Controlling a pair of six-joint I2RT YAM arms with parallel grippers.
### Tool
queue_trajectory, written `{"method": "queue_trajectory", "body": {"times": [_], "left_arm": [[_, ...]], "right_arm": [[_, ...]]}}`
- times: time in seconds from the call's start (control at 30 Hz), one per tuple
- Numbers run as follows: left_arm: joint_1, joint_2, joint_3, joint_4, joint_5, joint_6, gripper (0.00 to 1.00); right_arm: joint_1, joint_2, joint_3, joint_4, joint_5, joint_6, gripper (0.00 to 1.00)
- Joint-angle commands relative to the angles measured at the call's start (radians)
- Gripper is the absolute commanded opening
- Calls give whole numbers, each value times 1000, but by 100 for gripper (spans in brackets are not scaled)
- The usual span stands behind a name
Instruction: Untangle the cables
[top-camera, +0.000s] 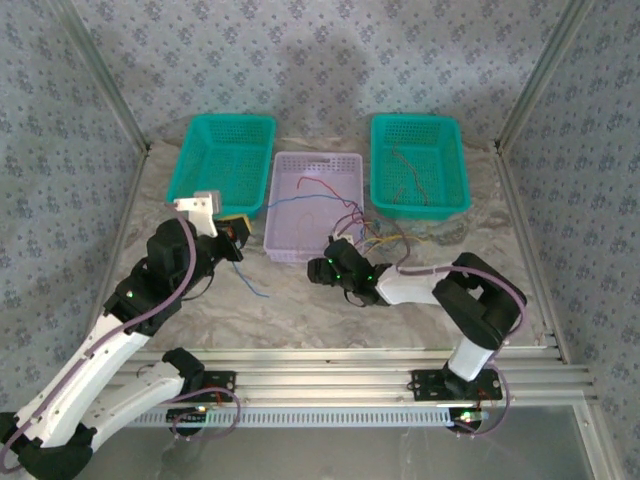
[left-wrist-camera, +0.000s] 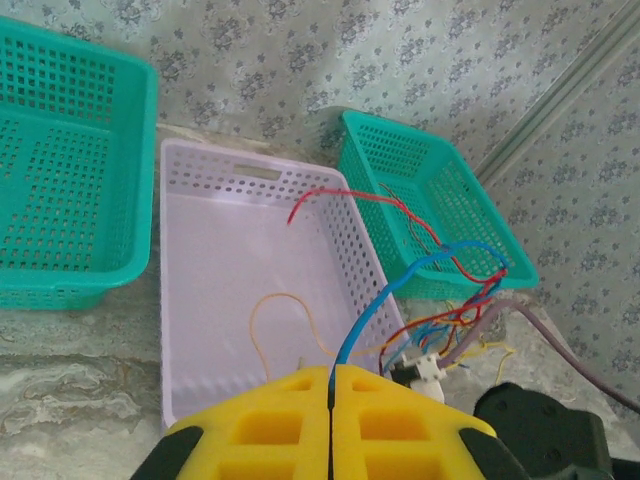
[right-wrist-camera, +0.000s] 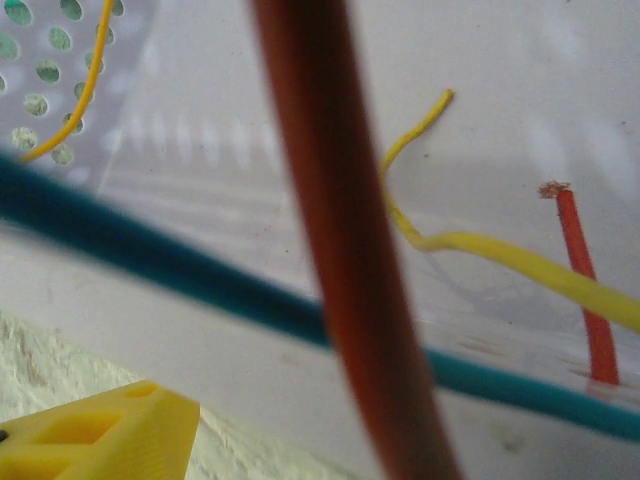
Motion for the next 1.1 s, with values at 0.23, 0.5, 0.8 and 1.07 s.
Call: {"method": "queue_trajectory", "body": {"times": [0.23, 0.5, 0.8, 1.07], "left_arm": [[2, 5, 25, -2, 33, 0, 0], [1, 4, 32, -9, 33, 11, 0], [0, 11, 16, 11, 39, 14, 0], [-1, 28, 36, 39, 83, -14, 0]], "right_arm": [[-112, 142, 181, 7, -40, -44, 69], [-88, -20, 202, -90, -153, -191, 70], [-40, -419, -6, -249, -158, -246, 73], [-174, -663, -148, -324, -166, -234, 73]]}}
